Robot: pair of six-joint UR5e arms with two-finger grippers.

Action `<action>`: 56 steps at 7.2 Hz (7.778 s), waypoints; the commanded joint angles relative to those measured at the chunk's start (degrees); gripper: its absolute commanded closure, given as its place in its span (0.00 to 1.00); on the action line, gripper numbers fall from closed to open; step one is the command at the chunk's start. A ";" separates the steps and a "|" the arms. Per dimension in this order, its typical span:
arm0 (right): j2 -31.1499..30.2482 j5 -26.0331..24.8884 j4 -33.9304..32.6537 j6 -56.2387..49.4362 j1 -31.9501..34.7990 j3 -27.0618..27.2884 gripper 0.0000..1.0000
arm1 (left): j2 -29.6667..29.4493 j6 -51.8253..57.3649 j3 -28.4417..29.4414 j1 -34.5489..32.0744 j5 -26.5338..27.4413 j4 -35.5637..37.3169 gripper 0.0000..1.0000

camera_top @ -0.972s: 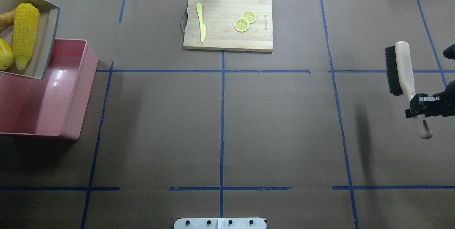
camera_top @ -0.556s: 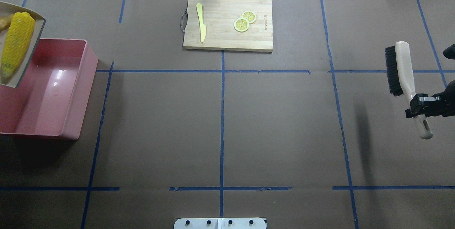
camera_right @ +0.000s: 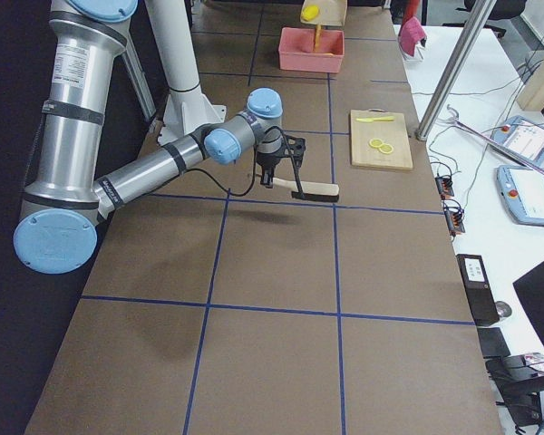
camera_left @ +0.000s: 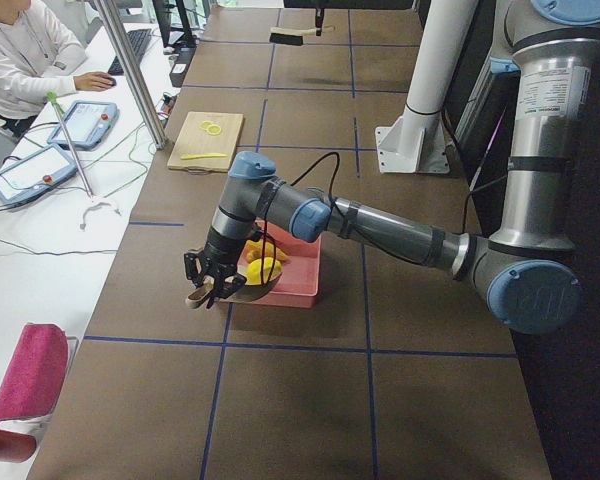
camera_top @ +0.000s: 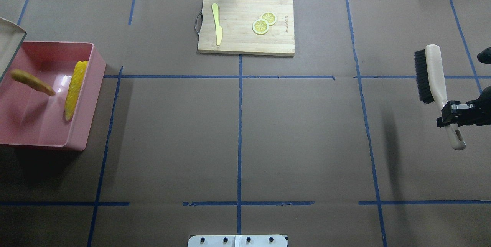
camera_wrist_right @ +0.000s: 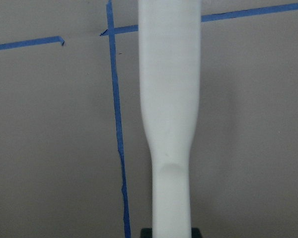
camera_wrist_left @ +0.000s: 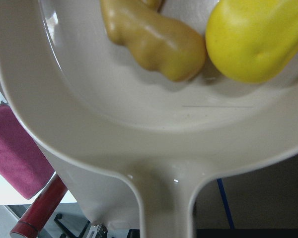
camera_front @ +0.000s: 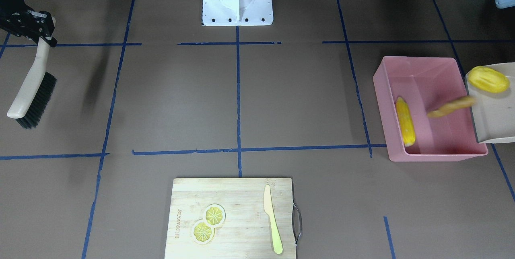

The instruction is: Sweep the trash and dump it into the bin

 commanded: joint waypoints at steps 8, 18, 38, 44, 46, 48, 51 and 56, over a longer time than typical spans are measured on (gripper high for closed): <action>-9.11 2.83 9.14 -2.96 1.57 -0.45 1.00 | -12.10 -30.90 -1.62 9.83 -28.67 5.91 0.86; -15.19 4.52 9.32 -20.38 7.21 -5.37 0.98 | -23.90 -62.59 1.70 46.02 -4.34 5.48 0.84; -13.78 4.17 17.75 -19.24 -0.26 -17.85 0.92 | -7.73 -61.09 -3.48 15.43 -24.80 5.56 0.01; -12.29 3.90 18.02 -19.32 -2.37 -20.66 0.56 | -8.17 -60.74 -2.34 15.70 -24.62 5.21 0.01; -12.20 3.99 18.10 -19.32 -2.37 -20.93 0.34 | -8.17 -60.65 -2.34 15.70 -24.54 5.21 0.01; -12.37 4.16 20.54 -19.41 -1.68 -20.15 0.01 | -8.17 -60.47 -2.42 15.17 -24.54 5.21 0.01; -12.72 7.75 22.86 -27.44 13.32 -20.92 0.01 | -4.76 -60.74 1.69 7.03 -24.89 5.92 0.01; -10.54 9.97 -0.13 -57.60 32.41 -21.90 0.01 | -5.53 -69.55 18.23 -9.61 -39.37 9.40 0.00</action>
